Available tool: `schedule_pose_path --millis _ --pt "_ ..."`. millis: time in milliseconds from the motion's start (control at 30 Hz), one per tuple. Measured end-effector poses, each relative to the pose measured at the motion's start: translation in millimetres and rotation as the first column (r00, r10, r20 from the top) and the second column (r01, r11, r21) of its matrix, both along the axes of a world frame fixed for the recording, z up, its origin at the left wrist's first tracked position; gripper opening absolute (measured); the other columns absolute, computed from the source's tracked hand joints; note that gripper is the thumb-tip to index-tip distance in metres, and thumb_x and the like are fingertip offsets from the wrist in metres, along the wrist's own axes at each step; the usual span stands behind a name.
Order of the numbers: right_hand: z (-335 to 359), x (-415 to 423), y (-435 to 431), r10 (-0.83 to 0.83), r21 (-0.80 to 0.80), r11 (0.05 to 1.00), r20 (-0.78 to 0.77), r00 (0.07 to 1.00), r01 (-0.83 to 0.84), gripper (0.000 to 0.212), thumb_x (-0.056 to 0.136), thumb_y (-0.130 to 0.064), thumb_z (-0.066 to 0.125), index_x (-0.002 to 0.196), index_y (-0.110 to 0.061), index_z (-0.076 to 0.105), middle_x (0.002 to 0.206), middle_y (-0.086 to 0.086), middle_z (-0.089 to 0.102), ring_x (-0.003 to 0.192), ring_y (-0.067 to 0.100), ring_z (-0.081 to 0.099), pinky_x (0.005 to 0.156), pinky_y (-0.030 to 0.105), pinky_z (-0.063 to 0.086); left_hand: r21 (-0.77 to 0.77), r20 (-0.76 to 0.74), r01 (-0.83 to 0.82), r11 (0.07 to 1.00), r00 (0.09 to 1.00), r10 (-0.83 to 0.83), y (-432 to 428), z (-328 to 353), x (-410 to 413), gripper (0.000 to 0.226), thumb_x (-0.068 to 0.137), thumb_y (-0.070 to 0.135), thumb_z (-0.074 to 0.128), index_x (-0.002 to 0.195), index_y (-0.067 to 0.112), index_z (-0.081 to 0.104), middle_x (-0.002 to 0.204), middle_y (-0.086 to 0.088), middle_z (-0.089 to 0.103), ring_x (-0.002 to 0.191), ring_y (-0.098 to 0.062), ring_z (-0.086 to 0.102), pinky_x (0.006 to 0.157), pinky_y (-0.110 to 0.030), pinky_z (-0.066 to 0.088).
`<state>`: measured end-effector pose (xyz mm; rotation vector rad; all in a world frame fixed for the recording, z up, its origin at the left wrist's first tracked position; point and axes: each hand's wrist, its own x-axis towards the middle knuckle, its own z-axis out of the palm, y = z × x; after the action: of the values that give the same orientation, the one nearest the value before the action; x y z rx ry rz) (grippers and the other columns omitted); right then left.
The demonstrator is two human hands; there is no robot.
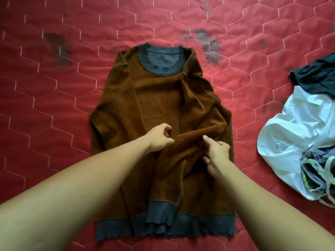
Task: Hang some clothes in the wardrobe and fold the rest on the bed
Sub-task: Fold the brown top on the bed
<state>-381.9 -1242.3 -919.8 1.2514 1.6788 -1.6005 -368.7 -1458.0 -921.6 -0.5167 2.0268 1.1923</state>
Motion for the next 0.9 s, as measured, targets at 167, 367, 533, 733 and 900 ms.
schedule_pose_path --millis 167,367,533,733,900 --pt "-3.4 -50.3 9.4 -0.082 -0.198 0.977 -0.010 0.997 0.078 0.029 0.091 -0.044 0.072 0.108 -0.021 0.070 0.100 0.004 0.078 0.087 0.023 0.076 0.066 0.040 0.062 0.070 -0.041 -0.181 0.981 0.982 0.185 14.3 -13.5 -42.0 0.056 0.090 0.037 0.068 0.141 0.021 0.053 0.121 0.006 0.063 0.098 -0.002 0.058 0.075 -0.016 0.044" --pt "-0.2 -109.5 18.6 -0.208 -0.333 0.918 0.051 0.977 0.213 0.040 0.083 -0.016 0.071 0.121 -0.004 0.069 0.111 0.021 0.074 0.099 0.039 0.073 0.087 0.055 0.058 0.228 -0.045 -0.453 0.862 0.879 0.474 20.4 -21.7 -113.9 0.071 0.084 0.044 0.075 0.145 0.023 0.046 0.125 0.003 0.063 0.113 -0.015 0.062 0.098 -0.036 0.053" --pt "0.3 -145.9 32.3 -0.284 -0.251 0.929 -0.015 0.959 0.271 0.028 0.076 0.010 0.057 0.096 -0.009 0.062 0.106 0.017 0.063 0.095 0.033 0.064 0.095 0.055 0.053 0.289 -0.027 -0.518 0.805 0.836 0.548 38.5 -15.3 -178.7 0.029 0.093 0.019 0.068 0.121 0.022 0.060 0.117 -0.006 0.071 0.100 -0.018 0.070 0.081 -0.033 0.058" --pt "-5.0 -166.3 54.7 -0.086 -0.099 0.993 -0.170 0.982 0.070 0.036 0.089 0.004 0.053 0.117 -0.016 0.065 0.103 0.015 0.067 0.080 0.022 0.061 0.070 0.034 0.054 0.518 -0.024 -0.547 0.658 0.759 0.650 57.7 -0.2 -246.7 0.052 0.091 -0.015 0.047 0.122 0.024 0.062 0.115 -0.007 0.064 0.094 -0.016 0.064 0.065 -0.027 0.057" --pt "-8.1 -166.8 45.9 0.791 0.804 0.342 0.034 0.611 -0.487 0.041 0.085 -0.017 0.059 0.125 -0.019 0.061 0.124 0.016 0.051 0.112 0.038 0.051 0.094 0.045 0.044 0.228 -0.217 -0.329 0.916 0.900 0.377 42.6 -15.1 -242.7 0.080 0.088 -0.010 0.057 0.153 0.032 0.035 0.124 -0.010 0.057 0.100 -0.020 0.064 0.070 -0.030 0.057"
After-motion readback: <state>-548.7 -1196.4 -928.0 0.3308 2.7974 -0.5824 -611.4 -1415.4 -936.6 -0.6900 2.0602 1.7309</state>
